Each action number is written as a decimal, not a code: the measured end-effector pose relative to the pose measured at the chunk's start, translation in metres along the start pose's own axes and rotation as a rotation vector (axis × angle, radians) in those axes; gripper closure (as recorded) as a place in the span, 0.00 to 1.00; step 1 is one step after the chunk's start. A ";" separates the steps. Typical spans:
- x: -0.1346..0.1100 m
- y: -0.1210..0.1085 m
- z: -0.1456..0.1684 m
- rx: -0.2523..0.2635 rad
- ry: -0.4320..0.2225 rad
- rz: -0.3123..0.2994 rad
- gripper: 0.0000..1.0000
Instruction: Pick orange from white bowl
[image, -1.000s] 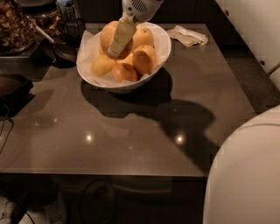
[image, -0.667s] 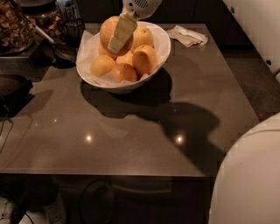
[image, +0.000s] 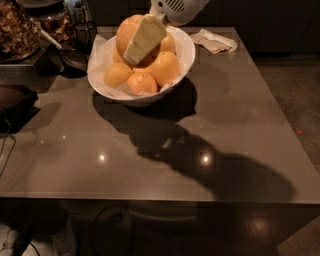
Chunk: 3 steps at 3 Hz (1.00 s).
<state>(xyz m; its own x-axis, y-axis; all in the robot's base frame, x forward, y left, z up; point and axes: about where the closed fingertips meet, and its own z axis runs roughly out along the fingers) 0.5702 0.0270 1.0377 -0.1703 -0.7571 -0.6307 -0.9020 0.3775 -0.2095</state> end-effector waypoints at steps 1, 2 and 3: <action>0.013 0.010 0.007 -0.015 0.028 0.007 1.00; 0.008 0.016 -0.004 -0.001 0.004 0.021 1.00; 0.011 0.041 -0.019 0.022 -0.001 0.076 1.00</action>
Offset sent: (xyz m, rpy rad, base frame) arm -0.0290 -0.0028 -0.0019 0.0322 0.0126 -0.0386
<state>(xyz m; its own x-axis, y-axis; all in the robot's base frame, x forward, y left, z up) 0.5240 0.0243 1.0362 -0.2380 -0.7251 -0.6462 -0.8774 0.4458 -0.1771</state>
